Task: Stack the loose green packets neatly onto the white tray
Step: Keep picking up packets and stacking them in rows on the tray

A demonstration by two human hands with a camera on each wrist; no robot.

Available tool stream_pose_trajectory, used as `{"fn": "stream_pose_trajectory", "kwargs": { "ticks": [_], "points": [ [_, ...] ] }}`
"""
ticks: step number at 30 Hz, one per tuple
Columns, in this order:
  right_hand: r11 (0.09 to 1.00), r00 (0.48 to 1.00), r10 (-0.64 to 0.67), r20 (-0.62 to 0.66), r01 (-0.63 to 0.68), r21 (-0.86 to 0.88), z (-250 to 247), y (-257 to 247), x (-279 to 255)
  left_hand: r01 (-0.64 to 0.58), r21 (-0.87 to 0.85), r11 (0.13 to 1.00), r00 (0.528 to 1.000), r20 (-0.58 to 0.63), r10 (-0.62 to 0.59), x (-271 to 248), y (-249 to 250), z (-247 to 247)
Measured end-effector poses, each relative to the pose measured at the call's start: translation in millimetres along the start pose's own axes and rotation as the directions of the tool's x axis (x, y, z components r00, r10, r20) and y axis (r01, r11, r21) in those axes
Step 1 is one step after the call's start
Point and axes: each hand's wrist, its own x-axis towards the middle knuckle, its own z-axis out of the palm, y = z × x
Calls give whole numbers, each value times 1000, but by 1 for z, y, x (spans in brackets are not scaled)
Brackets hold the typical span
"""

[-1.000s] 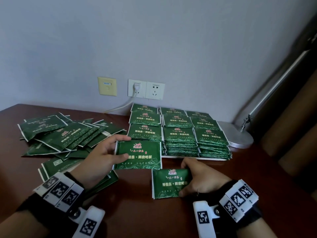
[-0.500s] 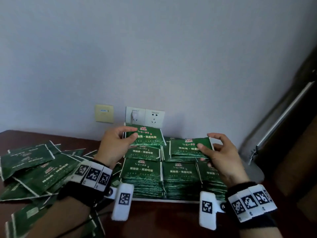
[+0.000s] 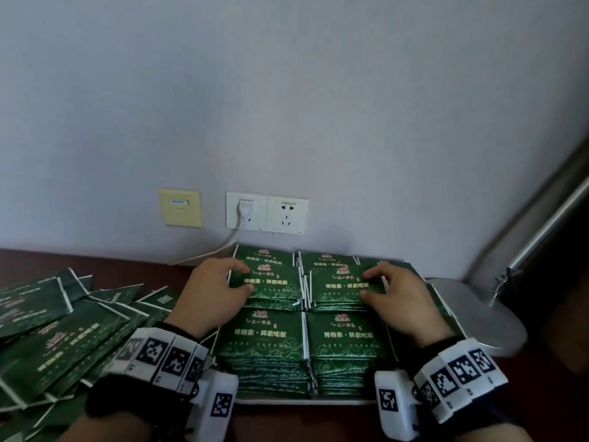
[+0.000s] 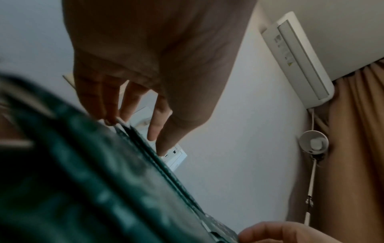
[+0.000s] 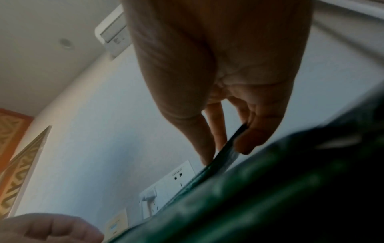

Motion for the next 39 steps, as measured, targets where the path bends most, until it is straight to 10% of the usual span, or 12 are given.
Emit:
{"fn": "stream_pose_trajectory", "kwargs": {
  "ticks": [7, 21, 33, 39],
  "points": [
    [967, 998, -24, 62, 39, -251, 2, -14, -12, -6, 149, 989, 975, 221, -27, -5, 3, -3],
    [933, 978, -200, 50, 206, -296, -18, -60, -53, -69, 149, 986, 988, 151, 46, -39, 16, -63],
    [866, 676, -295, 675, 488, -110, 69, -159, -181, 43, 624, 780, 804, 442, -398, -135, -97, -154],
    [895, 674, -173, 718, 413, -171, 99, -162, -186, 89, 598, 797, 813, 418, -404, -146, -114, -151]
  ]
}}
